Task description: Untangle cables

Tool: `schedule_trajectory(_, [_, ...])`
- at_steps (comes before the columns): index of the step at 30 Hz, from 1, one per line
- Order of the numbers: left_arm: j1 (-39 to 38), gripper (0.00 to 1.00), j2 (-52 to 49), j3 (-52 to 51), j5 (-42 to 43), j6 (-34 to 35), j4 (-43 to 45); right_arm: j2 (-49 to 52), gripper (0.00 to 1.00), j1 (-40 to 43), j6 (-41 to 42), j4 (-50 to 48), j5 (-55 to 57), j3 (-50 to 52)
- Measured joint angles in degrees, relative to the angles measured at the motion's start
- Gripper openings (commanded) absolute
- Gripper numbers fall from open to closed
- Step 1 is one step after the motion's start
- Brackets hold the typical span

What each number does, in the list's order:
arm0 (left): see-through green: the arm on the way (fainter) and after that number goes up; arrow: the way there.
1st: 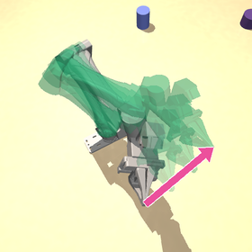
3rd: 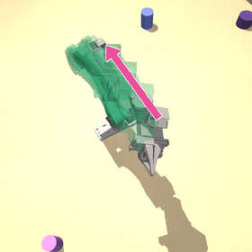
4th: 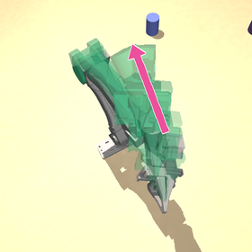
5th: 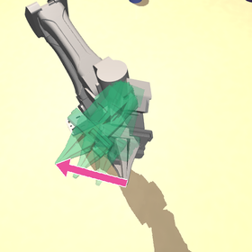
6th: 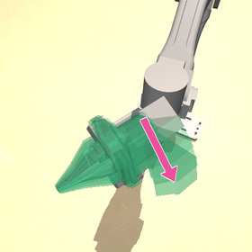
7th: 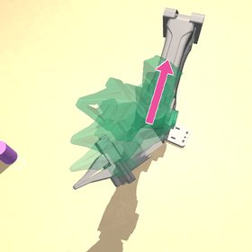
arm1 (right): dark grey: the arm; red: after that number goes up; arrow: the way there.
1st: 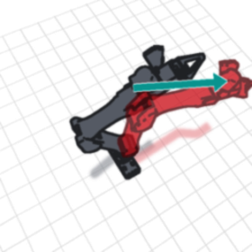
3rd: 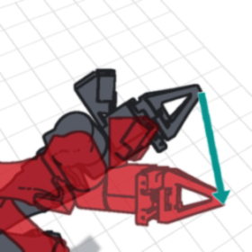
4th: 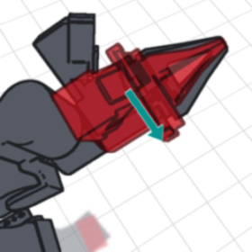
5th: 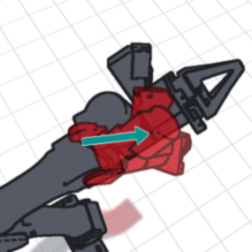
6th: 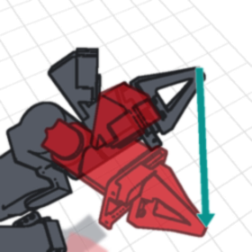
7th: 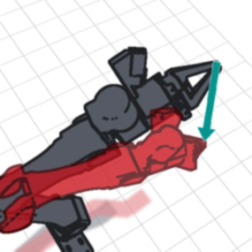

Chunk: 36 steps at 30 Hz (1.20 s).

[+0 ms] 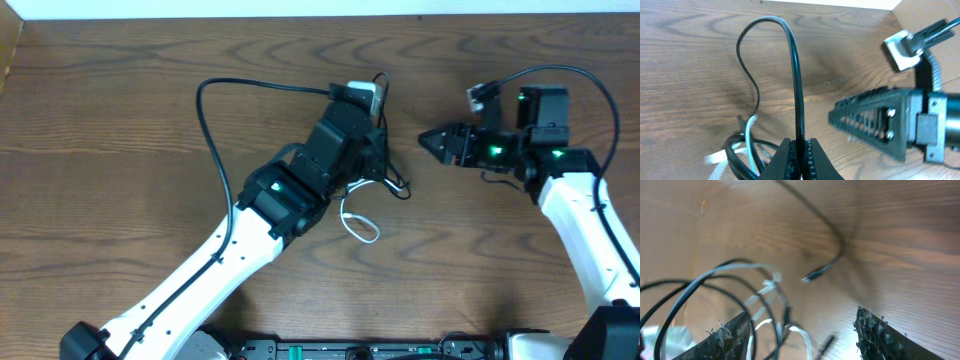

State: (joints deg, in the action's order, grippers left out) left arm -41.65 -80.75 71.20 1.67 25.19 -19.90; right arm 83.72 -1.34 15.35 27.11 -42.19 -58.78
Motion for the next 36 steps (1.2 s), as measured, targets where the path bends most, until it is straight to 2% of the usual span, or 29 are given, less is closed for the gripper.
schedule_trajectory(8, [5.6,0.08,2.2,0.0,0.8,0.3,-1.2,0.0,0.65,-6.3,-0.2,-2.0,-2.0,0.0])
schedule_trajectory(14, [9.6,0.07,2.2,0.0,4.0,2.4,-5.3,0.0,0.66,-6.9,-10.5,-4.4,-11.1,0.0])
schedule_trajectory(18, [10.4,0.07,2.2,0.0,6.3,4.3,-6.7,0.0,0.62,-11.0,-18.6,-4.5,-14.9,0.0])
schedule_trajectory(21, [10.5,0.07,2.2,0.0,8.5,5.1,-6.8,0.0,0.56,-15.8,-22.9,-4.7,-16.1,0.0])
schedule_trajectory(22, [10.6,0.08,2.2,0.0,9.0,5.2,-6.8,0.2,0.52,-16.7,-23.6,-4.7,-16.0,0.0])
schedule_trajectory(23, [10.7,0.08,2.2,0.0,9.8,5.3,-6.8,0.4,0.43,-17.4,-24.2,-4.8,-15.8,0.0])
schedule_trajectory(24, [10.8,0.07,2.2,0.0,10.3,5.5,-6.9,0.9,0.09,-18.0,-24.8,-4.8,-15.5,0.0])
schedule_trajectory(25, [10.8,0.07,2.2,0.0,10.9,5.7,-7.1,1.7,0.01,-18.6,-25.3,-5.0,-14.9,0.0])
schedule_trajectory(30, [10.8,0.07,2.2,0.0,11.3,6.1,-8.5,4.1,0.01,-18.5,-19.5,-6.1,-6.9,0.0])
schedule_trajectory(36, [10.8,0.07,2.2,0.0,5.6,6.3,-14.2,1.4,0.01,-13.6,-14.1,-4.4,-1.8,0.0])
